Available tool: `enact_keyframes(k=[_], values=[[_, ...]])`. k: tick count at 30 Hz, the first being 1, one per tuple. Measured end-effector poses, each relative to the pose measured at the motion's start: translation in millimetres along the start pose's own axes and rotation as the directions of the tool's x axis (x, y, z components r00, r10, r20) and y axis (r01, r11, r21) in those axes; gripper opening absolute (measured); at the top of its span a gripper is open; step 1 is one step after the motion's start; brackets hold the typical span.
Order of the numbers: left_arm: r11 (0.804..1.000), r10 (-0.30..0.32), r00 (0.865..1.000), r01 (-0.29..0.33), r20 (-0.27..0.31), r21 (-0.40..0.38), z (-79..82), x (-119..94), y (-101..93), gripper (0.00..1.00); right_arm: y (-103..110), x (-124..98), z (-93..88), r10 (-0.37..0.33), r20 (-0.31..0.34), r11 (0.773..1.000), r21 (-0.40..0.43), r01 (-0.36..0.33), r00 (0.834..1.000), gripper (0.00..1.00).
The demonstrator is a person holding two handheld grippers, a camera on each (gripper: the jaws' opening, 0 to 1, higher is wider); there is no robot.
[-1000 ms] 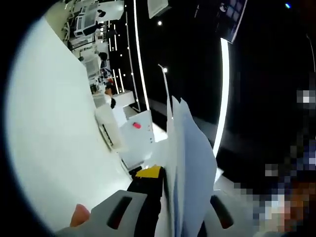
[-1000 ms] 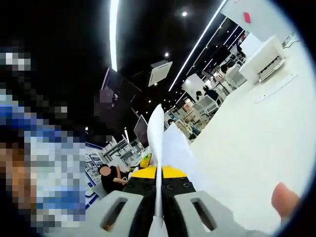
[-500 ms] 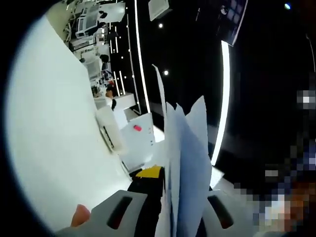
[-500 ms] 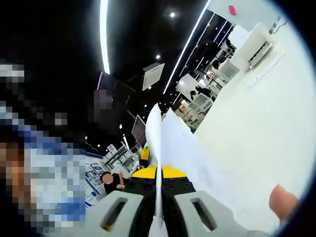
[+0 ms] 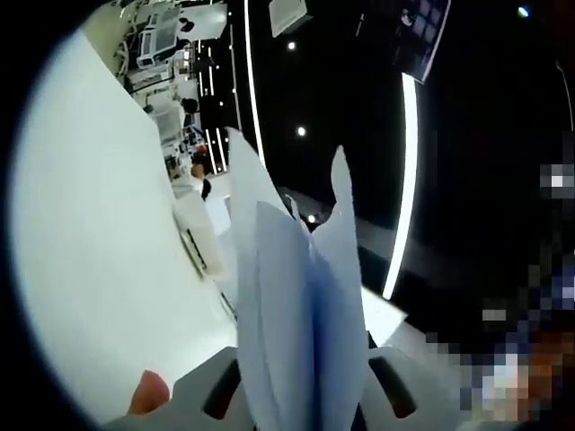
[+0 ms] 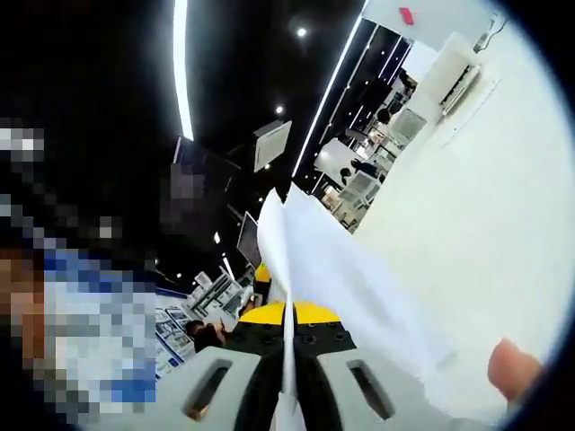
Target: Organize the stack of printing papers by aligning and flattening the scattered papers on the table
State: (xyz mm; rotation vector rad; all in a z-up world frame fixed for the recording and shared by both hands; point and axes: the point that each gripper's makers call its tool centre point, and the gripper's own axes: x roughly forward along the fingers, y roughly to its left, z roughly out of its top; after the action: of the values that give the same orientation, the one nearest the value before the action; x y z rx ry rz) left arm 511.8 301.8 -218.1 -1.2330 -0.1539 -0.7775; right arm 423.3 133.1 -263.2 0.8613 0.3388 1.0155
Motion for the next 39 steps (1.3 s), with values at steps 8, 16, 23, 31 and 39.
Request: enact_keyframes(k=[8,16,23,31,39], values=[[1.000,-0.003,1.000,0.003,-0.009,0.007,1.2,3,-0.3,0.06,0,-3,-4.5,0.014,-0.021,0.990,-0.140,-0.016,1.000,0.09],[1.000,-0.015,1.000,0.015,-0.005,0.012,3.6,1,-5.7,0.06,-21,-21,19.2,-0.094,-0.006,0.936,-0.341,0.086,0.996,0.39],[0.999,-0.030,0.999,0.031,-0.041,0.029,-4.2,7,-14.4,0.06,1,-18,39.7,0.048,-0.115,0.914,-0.397,-0.090,0.992,0.40],[0.990,-0.055,0.976,0.080,-0.211,0.113,-25.0,34,-38.9,0.06,6,-8,67.7,0.059,-0.182,0.868,-0.477,-0.141,0.982,0.43],[0.955,-0.126,0.911,0.219,-0.394,0.200,-69.0,64,-90.9,0.06,16,3,83.3,0.202,-0.186,0.898,-0.357,-0.258,0.961,0.43]])
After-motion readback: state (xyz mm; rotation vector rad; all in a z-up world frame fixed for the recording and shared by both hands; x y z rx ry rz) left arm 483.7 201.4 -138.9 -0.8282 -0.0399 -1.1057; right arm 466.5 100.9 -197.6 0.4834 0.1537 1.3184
